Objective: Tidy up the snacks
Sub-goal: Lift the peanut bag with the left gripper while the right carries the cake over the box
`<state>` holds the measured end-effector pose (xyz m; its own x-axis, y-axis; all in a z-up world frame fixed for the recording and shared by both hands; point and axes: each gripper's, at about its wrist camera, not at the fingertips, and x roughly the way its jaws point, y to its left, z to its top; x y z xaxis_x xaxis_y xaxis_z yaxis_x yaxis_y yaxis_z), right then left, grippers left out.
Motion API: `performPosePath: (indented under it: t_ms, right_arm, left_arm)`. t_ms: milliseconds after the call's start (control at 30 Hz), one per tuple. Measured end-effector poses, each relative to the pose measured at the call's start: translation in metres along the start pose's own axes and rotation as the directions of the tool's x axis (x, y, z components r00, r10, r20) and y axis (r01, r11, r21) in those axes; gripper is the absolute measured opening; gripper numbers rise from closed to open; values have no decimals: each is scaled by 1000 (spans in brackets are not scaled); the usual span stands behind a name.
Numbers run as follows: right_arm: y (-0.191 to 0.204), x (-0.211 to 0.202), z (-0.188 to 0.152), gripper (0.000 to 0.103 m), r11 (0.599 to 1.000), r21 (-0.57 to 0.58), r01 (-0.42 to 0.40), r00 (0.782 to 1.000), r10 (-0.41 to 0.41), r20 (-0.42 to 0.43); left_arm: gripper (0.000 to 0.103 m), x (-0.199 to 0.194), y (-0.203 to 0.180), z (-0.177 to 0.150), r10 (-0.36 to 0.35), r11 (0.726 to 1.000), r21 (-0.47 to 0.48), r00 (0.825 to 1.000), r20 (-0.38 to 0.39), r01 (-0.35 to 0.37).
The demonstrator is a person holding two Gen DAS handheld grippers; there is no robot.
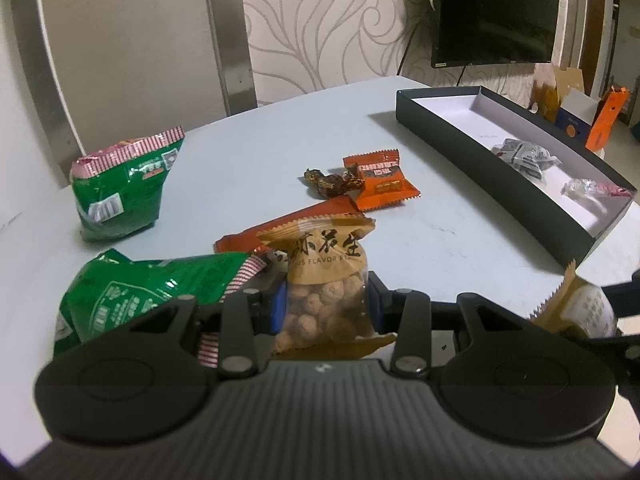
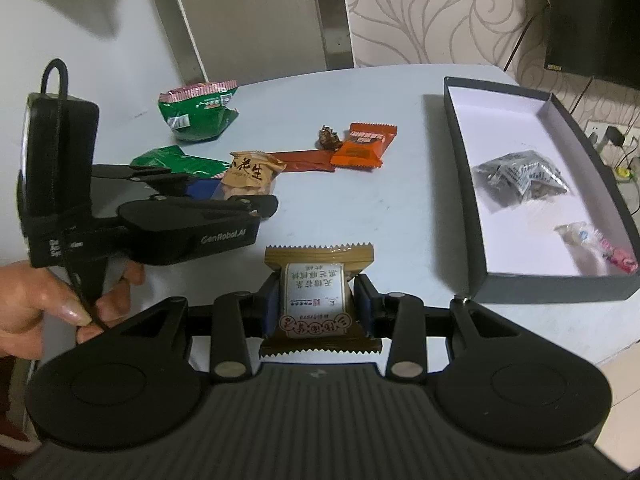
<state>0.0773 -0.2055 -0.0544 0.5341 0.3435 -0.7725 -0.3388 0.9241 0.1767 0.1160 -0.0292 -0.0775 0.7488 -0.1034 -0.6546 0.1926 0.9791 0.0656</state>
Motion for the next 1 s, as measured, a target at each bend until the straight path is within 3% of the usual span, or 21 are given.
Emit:
performPosePath:
  t_ms: [433, 1000]
  right_arm:
    - [-28, -29, 12, 44, 996, 85, -40, 996, 33, 82]
    - [-126, -48, 22, 44, 981, 180, 73, 986, -99, 138]
  left_arm:
    - [43, 2, -17, 32, -20, 1000, -3, 999, 51, 20]
    - [43, 33, -97, 89, -118, 992, 59, 988, 104, 112]
